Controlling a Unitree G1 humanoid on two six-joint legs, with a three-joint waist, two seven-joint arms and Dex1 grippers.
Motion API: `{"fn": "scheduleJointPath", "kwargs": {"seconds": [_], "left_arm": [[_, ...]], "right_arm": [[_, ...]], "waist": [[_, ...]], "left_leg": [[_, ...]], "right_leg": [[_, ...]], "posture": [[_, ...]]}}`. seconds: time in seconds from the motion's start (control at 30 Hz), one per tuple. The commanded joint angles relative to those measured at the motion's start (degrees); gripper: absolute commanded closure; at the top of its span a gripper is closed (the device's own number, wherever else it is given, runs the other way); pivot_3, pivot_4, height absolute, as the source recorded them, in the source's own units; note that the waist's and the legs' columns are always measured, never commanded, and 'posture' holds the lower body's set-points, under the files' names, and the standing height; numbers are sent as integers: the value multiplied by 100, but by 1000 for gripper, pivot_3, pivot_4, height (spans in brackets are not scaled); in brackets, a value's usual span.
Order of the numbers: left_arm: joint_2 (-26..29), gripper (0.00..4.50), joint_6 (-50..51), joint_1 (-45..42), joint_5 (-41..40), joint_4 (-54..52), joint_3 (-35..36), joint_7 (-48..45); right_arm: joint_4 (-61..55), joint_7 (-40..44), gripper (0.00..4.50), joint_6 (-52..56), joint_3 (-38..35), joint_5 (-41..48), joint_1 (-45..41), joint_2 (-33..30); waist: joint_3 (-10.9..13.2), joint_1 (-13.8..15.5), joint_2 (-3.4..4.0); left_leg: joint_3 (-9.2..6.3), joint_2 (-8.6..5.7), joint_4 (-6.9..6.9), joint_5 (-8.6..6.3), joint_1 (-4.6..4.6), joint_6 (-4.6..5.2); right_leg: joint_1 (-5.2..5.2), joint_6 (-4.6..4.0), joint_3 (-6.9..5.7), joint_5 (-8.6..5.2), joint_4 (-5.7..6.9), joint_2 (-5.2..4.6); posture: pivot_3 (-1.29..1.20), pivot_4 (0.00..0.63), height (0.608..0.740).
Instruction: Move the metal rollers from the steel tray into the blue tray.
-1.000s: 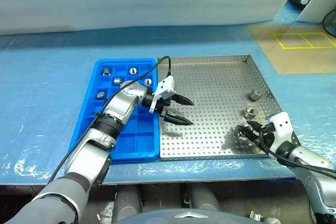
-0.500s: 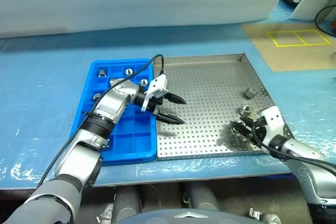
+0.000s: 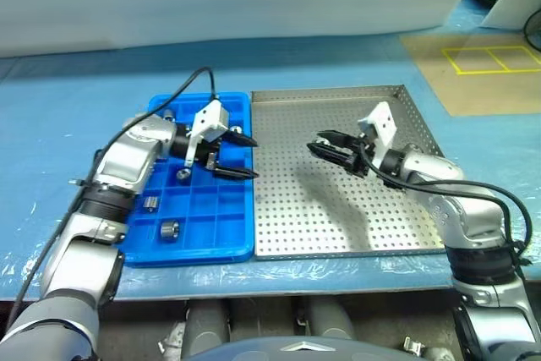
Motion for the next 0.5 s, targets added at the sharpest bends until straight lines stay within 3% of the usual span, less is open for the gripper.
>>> {"fn": "scheduleJointPath", "kwargs": {"seconds": [0.03, 0.27, 0.5], "left_arm": [[425, 540, 360, 353, -298, -770, 567, 306], [1213, 540, 1138, 1741, -776, -2155, 1607, 962], [1502, 540, 1858, 3117, -1339, -3492, 2731, 1657]], "right_arm": [[360, 600, 2887, -255, 426, -1, -504, 189], [1584, 1712, 2887, -797, 1201, -284, -1327, 701], [2674, 2453, 2887, -1375, 1544, -647, -1874, 1284]], "waist": [[1, 86, 2], [4, 429, -1], [10, 844, -7]], "left_leg": [[0, 0, -1, -3, 1, -8], [-5, 2, -9, 4, -4, -25], [-18, 12, -14, 13, -13, -41]], "right_leg": [[-2, -1, 0, -1, 2, 0], [-7, -7, -11, -4, 7, -2], [-17, -17, -31, -10, 18, -1]], "posture": [[-8, 150, 740], [238, 150, 740], [385, 150, 740]]}}
